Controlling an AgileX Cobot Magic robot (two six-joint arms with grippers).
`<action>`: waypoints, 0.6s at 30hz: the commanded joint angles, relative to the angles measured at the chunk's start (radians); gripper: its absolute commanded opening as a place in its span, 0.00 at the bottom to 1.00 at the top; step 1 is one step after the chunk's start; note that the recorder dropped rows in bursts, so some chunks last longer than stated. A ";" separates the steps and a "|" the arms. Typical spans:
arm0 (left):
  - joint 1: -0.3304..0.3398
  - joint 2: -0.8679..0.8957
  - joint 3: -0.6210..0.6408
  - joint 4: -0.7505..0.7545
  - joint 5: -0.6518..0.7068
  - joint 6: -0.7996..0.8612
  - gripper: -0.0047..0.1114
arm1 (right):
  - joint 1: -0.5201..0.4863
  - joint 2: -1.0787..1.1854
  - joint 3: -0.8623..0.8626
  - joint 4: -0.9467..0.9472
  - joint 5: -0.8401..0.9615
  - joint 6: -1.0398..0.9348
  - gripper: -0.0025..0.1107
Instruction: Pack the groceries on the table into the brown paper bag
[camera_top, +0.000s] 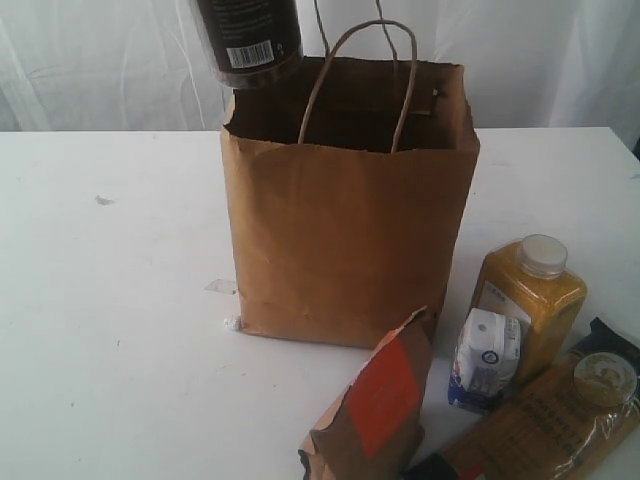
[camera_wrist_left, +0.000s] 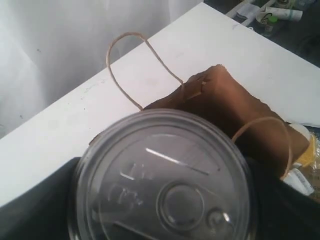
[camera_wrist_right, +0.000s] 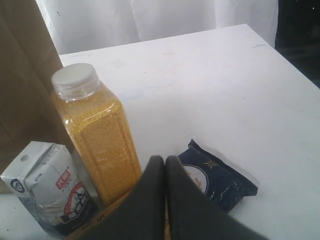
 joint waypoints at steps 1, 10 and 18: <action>-0.002 0.004 -0.013 -0.021 -0.058 -0.005 0.04 | -0.005 -0.006 0.006 -0.003 -0.005 0.001 0.02; -0.002 0.079 -0.013 -0.048 -0.116 -0.005 0.04 | -0.005 -0.006 0.006 -0.003 -0.005 0.001 0.02; -0.002 0.168 -0.013 -0.153 -0.071 0.054 0.04 | -0.005 -0.006 0.006 -0.003 -0.005 0.001 0.02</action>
